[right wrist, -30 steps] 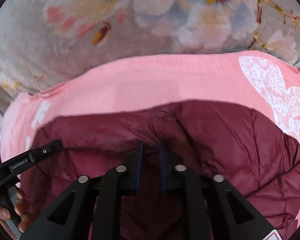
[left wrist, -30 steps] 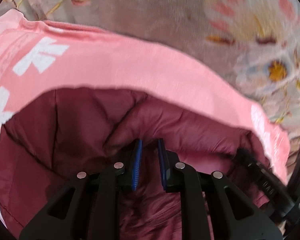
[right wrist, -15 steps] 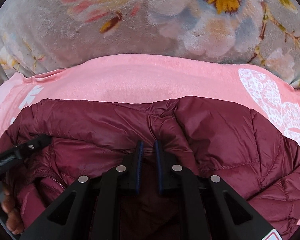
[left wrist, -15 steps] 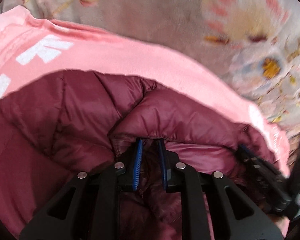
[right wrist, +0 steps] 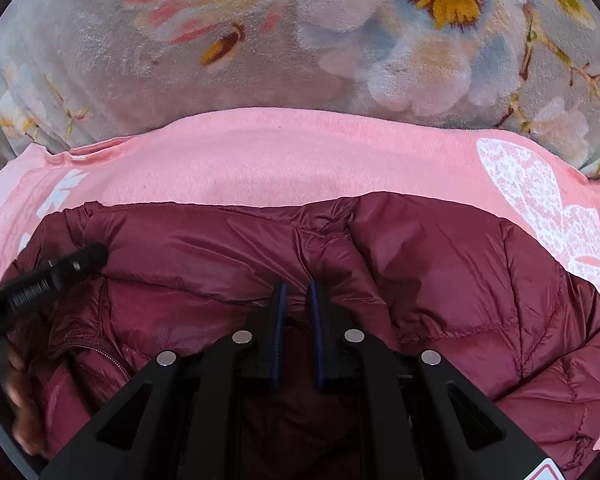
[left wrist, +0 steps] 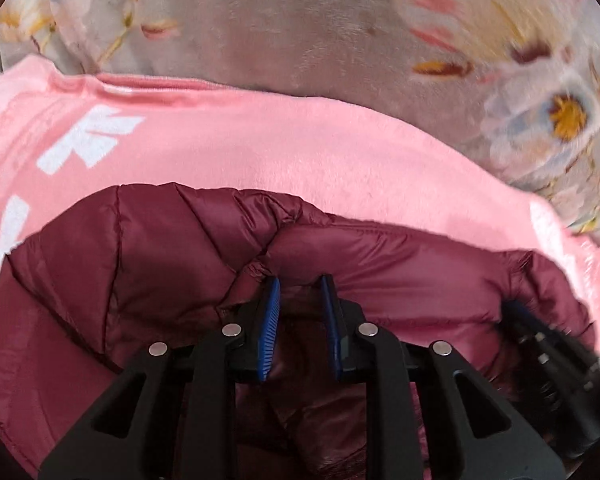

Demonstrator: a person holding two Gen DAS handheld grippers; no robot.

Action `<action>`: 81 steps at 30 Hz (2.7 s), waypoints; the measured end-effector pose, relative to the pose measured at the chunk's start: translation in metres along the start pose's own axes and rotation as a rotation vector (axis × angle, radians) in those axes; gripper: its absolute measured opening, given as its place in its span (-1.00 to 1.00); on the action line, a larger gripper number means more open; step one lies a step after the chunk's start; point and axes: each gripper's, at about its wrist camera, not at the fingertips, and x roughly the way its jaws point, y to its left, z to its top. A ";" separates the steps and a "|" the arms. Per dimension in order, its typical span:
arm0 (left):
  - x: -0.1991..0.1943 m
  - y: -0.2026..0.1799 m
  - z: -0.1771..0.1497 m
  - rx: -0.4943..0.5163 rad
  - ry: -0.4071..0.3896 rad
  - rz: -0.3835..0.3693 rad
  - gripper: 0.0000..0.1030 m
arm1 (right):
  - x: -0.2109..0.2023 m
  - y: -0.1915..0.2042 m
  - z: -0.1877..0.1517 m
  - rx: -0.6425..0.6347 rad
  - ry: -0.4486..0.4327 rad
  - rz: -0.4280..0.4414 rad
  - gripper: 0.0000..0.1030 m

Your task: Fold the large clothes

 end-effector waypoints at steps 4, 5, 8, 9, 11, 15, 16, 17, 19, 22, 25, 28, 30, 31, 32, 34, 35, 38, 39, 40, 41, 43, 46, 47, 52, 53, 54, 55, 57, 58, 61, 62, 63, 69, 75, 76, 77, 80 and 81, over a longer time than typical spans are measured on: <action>0.001 0.004 -0.005 -0.006 -0.013 -0.012 -0.61 | 0.000 -0.001 0.001 0.008 0.000 0.010 -0.82; 0.001 0.006 -0.004 -0.013 -0.012 -0.021 -0.61 | 0.000 -0.002 0.001 0.009 0.000 0.011 -0.82; 0.001 0.008 -0.005 -0.019 -0.014 -0.028 -0.61 | -0.001 -0.003 0.002 0.016 -0.001 0.017 -0.82; 0.002 0.007 -0.004 -0.015 -0.014 -0.022 -0.61 | -0.001 -0.003 0.002 0.018 -0.001 0.018 -0.82; 0.002 0.006 -0.004 -0.009 -0.015 -0.015 -0.61 | -0.001 -0.003 0.002 0.021 -0.001 0.018 -0.82; 0.001 0.004 -0.004 -0.003 -0.017 -0.008 -0.61 | -0.001 -0.003 0.003 0.022 0.000 0.021 -0.82; 0.001 0.003 -0.004 0.001 -0.017 -0.003 -0.61 | -0.001 -0.003 0.003 0.023 0.000 0.021 -0.82; 0.002 0.003 -0.004 0.004 -0.018 0.000 -0.61 | -0.001 -0.003 0.003 0.024 0.001 0.021 -0.82; 0.002 0.003 -0.005 0.007 -0.018 0.003 -0.61 | -0.001 -0.003 0.003 0.025 0.001 0.021 -0.82; 0.003 0.004 -0.004 0.011 -0.019 0.005 -0.61 | -0.002 -0.003 0.003 0.029 0.001 0.025 -0.82; 0.004 0.004 -0.004 0.016 -0.020 0.008 -0.60 | -0.002 -0.003 0.003 0.035 0.000 0.028 -0.82; 0.004 0.005 -0.004 0.017 -0.020 0.008 -0.60 | -0.003 -0.004 0.003 0.045 -0.002 0.033 -0.82; 0.004 0.005 -0.004 0.019 -0.020 0.010 -0.60 | -0.004 -0.004 0.002 0.052 -0.003 0.034 -0.82; 0.004 0.005 -0.004 0.021 -0.020 0.012 -0.60 | -0.004 -0.004 0.002 0.054 -0.003 0.035 -0.82; 0.004 0.004 -0.004 0.023 -0.020 0.015 -0.60 | -0.004 -0.004 0.002 0.055 -0.004 0.035 -0.82; 0.004 0.005 -0.004 0.026 -0.021 0.018 -0.60 | -0.004 -0.004 0.002 0.056 -0.004 0.035 -0.82; 0.004 0.005 -0.004 0.027 -0.021 0.020 -0.60 | -0.004 -0.004 0.002 0.056 -0.003 0.034 -0.82; 0.005 0.004 -0.004 0.032 -0.023 0.029 -0.60 | -0.004 -0.004 0.002 0.056 -0.003 0.034 -0.82; 0.005 0.003 -0.004 0.035 -0.024 0.034 -0.60 | -0.005 -0.004 0.001 0.058 -0.003 0.031 -0.82; 0.006 0.003 -0.003 0.038 -0.023 0.037 -0.60 | -0.005 -0.004 0.002 0.059 -0.002 0.031 -0.82; 0.006 0.002 -0.003 0.040 -0.023 0.043 -0.60 | -0.004 -0.005 0.002 0.063 -0.001 0.034 -0.82; 0.008 0.000 -0.002 0.049 -0.020 0.056 -0.60 | -0.004 -0.008 0.003 0.079 0.002 0.050 -0.82; 0.003 0.000 -0.003 0.056 -0.018 0.064 -0.58 | -0.019 -0.011 -0.001 0.110 -0.004 0.059 -0.82; -0.008 0.004 -0.008 0.053 0.009 0.058 -0.55 | -0.032 -0.013 -0.005 0.130 0.000 0.049 -0.67; -0.101 0.034 -0.052 0.039 0.026 -0.051 0.16 | -0.167 -0.041 -0.061 0.198 -0.085 0.161 0.11; -0.126 0.046 -0.068 0.032 0.022 -0.065 0.29 | -0.199 -0.053 -0.085 0.199 -0.092 0.151 0.24; -0.149 0.060 -0.086 0.018 0.027 -0.074 0.30 | -0.225 -0.065 -0.108 0.199 -0.090 0.135 0.26; -0.162 0.070 -0.097 0.003 0.038 -0.072 0.31 | -0.249 -0.079 -0.132 0.211 -0.074 0.120 0.27; -0.198 0.104 -0.130 -0.053 0.075 -0.066 0.31 | -0.282 -0.103 -0.173 0.255 -0.035 0.072 0.28; -0.214 0.121 -0.147 -0.087 0.087 -0.052 0.31 | -0.299 -0.114 -0.196 0.286 -0.020 0.042 0.28; -0.250 0.162 -0.188 -0.172 0.104 -0.027 0.31 | -0.345 -0.149 -0.268 0.408 0.034 -0.003 0.29; -0.259 0.172 -0.201 -0.194 0.112 -0.018 0.31 | -0.353 -0.155 -0.283 0.438 0.041 -0.003 0.29; -0.266 0.178 -0.210 -0.212 0.118 -0.016 0.31 | -0.361 -0.160 -0.300 0.474 0.044 0.002 0.29; -0.294 0.204 -0.266 -0.375 0.145 -0.107 0.31 | -0.367 -0.152 -0.348 0.561 0.064 0.102 0.29; -0.297 0.197 -0.271 -0.422 0.162 -0.153 -0.07 | -0.352 -0.141 -0.341 0.615 0.039 0.167 0.31; -0.297 0.195 -0.273 -0.428 0.171 -0.154 -0.39 | -0.350 -0.140 -0.339 0.624 0.038 0.168 0.07; -0.298 0.194 -0.275 -0.431 0.174 -0.154 -0.59 | -0.350 -0.138 -0.337 0.622 0.035 0.172 -0.56; -0.313 0.189 -0.273 -0.413 0.145 -0.173 -0.85 | -0.360 -0.129 -0.333 0.596 0.024 0.188 -0.87; -0.320 0.188 -0.271 -0.402 0.131 -0.183 -0.87 | -0.367 -0.127 -0.331 0.582 0.007 0.192 -0.89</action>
